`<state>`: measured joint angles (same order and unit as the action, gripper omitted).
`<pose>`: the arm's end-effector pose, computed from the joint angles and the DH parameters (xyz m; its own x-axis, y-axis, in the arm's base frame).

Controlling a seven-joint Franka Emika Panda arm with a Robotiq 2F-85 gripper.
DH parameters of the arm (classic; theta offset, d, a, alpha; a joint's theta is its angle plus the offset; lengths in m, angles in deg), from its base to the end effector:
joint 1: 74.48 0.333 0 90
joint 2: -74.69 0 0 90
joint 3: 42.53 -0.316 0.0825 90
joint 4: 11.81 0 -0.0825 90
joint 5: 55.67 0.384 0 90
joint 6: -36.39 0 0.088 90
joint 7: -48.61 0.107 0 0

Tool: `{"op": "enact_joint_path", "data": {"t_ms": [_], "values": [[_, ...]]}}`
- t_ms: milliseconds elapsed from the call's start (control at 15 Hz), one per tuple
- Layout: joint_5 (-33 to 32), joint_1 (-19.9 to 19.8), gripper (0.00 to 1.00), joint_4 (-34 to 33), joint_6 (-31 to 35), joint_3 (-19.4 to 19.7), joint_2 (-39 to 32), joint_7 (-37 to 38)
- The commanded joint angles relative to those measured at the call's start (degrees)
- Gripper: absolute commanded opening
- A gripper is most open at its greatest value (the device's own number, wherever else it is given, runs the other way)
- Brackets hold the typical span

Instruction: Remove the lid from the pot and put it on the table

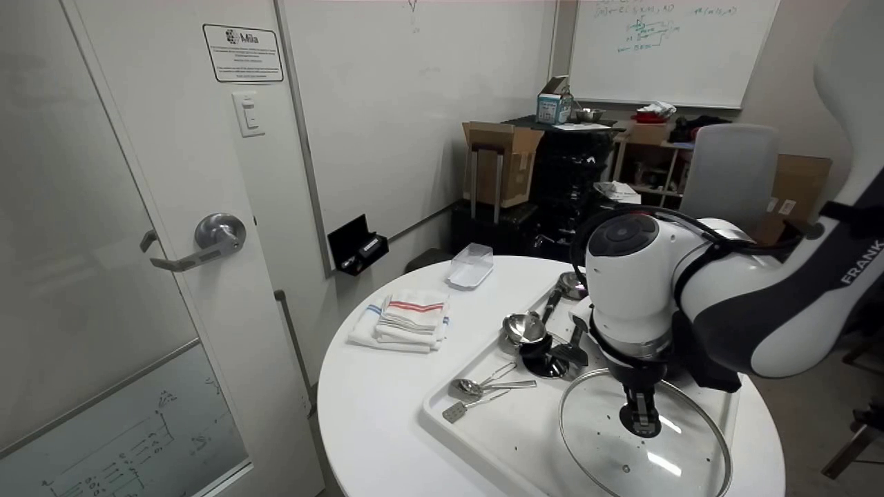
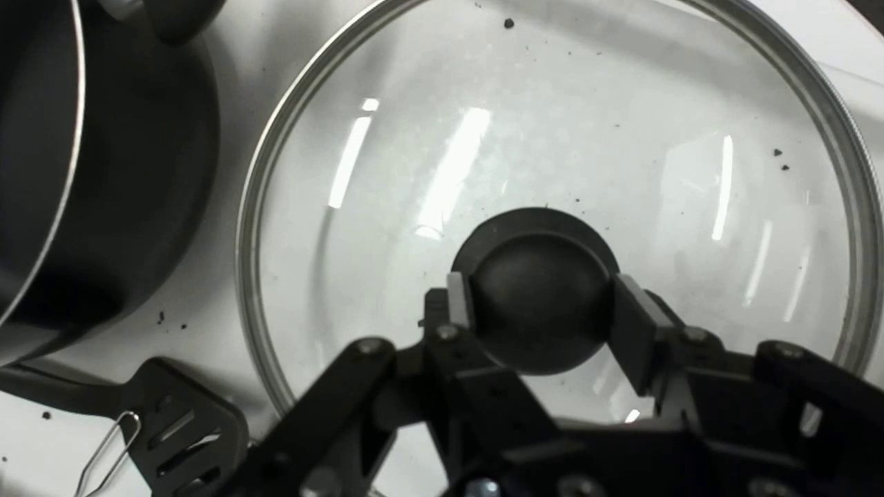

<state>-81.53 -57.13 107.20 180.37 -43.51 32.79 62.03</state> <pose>0.5001 0.1704 0.0490 0.8621 0.4260 -0.2743 0.4847 -0.8511 0.2016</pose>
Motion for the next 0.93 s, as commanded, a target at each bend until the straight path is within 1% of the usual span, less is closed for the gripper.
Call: {"op": "enact_joint_path", "data": {"t_ms": [0,867], "values": [[1.2,0.9,0.25,-1.2,2.1,1.1,-1.2,-0.8],[3.4,1.3,0.25,-4.2,9.5,2.9,-5.9,-0.7]]}}
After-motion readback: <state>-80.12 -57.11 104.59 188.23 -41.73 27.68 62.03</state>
